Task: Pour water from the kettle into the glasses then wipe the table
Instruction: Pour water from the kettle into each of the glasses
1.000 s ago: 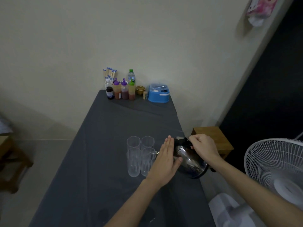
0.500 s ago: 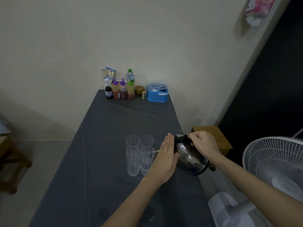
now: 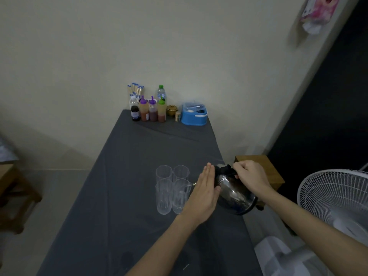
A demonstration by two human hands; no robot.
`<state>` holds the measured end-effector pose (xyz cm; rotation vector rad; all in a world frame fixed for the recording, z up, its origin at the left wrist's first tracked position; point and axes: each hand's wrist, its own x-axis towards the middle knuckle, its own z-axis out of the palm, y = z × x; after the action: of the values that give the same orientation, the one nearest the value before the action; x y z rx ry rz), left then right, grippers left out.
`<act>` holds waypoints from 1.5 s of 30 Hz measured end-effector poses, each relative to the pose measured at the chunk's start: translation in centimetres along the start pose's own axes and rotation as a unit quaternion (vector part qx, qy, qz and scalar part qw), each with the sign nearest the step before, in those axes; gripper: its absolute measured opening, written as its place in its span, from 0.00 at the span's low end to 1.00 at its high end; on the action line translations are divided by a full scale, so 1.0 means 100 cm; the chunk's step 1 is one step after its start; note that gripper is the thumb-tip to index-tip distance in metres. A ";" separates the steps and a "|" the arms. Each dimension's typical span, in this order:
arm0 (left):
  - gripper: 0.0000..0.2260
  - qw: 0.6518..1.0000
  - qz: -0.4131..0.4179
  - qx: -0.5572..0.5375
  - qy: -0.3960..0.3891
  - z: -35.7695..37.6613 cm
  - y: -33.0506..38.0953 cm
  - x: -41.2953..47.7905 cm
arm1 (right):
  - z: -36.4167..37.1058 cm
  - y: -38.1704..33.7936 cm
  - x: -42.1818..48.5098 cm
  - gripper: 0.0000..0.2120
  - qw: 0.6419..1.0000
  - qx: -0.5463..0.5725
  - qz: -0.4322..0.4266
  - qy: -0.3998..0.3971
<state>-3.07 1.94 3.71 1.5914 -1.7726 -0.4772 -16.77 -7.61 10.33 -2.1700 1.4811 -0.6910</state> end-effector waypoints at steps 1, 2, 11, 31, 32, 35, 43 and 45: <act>0.27 1.000 -0.001 0.001 -0.002 0.000 0.000 0.000 | 0.001 0.001 -0.001 0.20 1.000 0.007 0.002 0.003; 0.27 1.000 -0.001 0.002 -0.004 0.000 0.000 0.001 | 0.002 0.002 -0.001 0.20 1.000 0.014 0.007 0.006; 0.32 0.997 0.028 0.059 -0.045 -0.003 0.000 0.006 | 0.014 0.017 -0.021 0.19 0.983 0.140 0.112 0.043; 0.26 0.998 0.003 0.057 0.006 -0.037 -0.012 -0.008 | 0.032 -0.022 -0.013 0.19 0.983 0.155 0.094 0.027; 0.25 0.999 -0.002 0.048 0.015 -0.037 -0.013 -0.010 | 0.032 -0.024 -0.012 0.20 0.985 0.148 0.087 0.021; 0.25 0.999 -0.010 0.029 0.032 -0.037 -0.014 -0.013 | 0.030 -0.030 -0.009 0.20 0.989 0.128 0.070 0.003; 0.26 0.999 -0.029 -0.007 0.041 -0.035 -0.015 -0.013 | 0.020 -0.041 0.001 0.21 0.997 0.070 0.033 -0.018; 0.28 0.998 -0.037 -0.014 0.043 -0.036 -0.015 -0.013 | 0.018 -0.045 0.002 0.21 0.998 0.050 0.022 -0.015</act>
<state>0.50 3.57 4.82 1.6391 -1.6402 -0.4589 -12.36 -6.10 11.62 -2.0589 1.4439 -0.6990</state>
